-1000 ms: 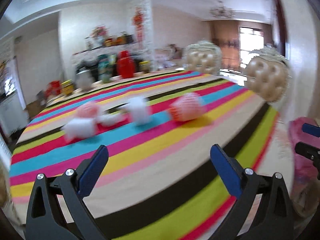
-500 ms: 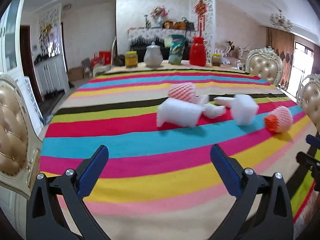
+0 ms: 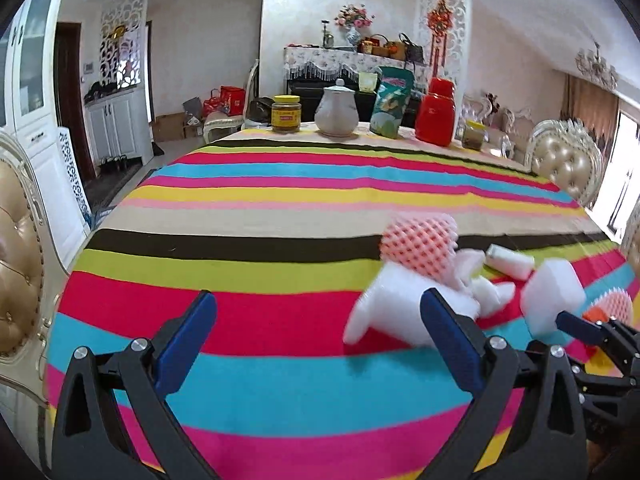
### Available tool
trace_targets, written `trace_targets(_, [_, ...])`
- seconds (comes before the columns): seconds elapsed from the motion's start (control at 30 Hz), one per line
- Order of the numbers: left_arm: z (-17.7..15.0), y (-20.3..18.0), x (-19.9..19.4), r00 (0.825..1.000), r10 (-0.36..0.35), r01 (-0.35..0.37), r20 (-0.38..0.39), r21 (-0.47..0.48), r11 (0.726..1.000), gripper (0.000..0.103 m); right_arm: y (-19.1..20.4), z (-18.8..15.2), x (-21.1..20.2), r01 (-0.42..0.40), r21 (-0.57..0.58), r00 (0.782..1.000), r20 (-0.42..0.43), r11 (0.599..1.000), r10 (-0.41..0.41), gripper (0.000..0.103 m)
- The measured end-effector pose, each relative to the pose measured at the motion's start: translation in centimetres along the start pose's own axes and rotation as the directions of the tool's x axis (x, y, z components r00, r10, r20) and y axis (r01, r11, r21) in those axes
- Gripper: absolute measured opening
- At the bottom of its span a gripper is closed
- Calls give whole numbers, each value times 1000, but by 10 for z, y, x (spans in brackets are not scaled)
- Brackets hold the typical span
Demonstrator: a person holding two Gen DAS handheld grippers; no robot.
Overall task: Collect trash
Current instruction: 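Grasp the crumpled white tissue with the right tool and lift it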
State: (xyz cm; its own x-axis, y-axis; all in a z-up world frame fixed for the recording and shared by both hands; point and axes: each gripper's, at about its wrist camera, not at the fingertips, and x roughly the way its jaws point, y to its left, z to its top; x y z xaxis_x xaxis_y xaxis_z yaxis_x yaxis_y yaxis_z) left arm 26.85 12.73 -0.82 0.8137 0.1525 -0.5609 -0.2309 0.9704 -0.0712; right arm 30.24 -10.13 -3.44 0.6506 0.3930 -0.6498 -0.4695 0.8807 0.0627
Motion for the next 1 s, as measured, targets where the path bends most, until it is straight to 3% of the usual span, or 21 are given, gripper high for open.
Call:
trace_targets(0.13, [-4,22,10,998,-70,70,8,-77,995,97,2,16,22,10,-34,1000,-22,999,-11,54])
trace_targets(0.2, [-4,32,4,994,-89,95,56,-116,989,97,3,23,30,9,-45,1000,-25,999,-11,53])
trace_targets(0.3, [-8,31,9,994,-104,105,19,-103,989,97,8,33,48,19,-62,999,-35,998,-21,53])
trace_targets(0.5, [-12,12,8,998,-56,56,18,-2,998,97,21,48,66,86,-114,994,-63,990,-94,53])
trace_targets(0.6, [-12,15,9,999,-31,31,24,-9,999,97,22,47,67,132,-139,989,-47,981,-140,50])
trace_targets(0.7, [-12,24,7,999,-22,23,28,-51,998,97,22,47,56,117,-128,993,2,985,-118,47])
trace_targets(0.87, [-10,37,5,999,-13,17,37,-119,993,97,35,44,68,127,-185,987,-76,974,-143,45])
trace_targets(1.0, [-10,38,3,999,-10,15,41,-119,993,97,23,35,85,123,-119,980,-143,985,-139,44])
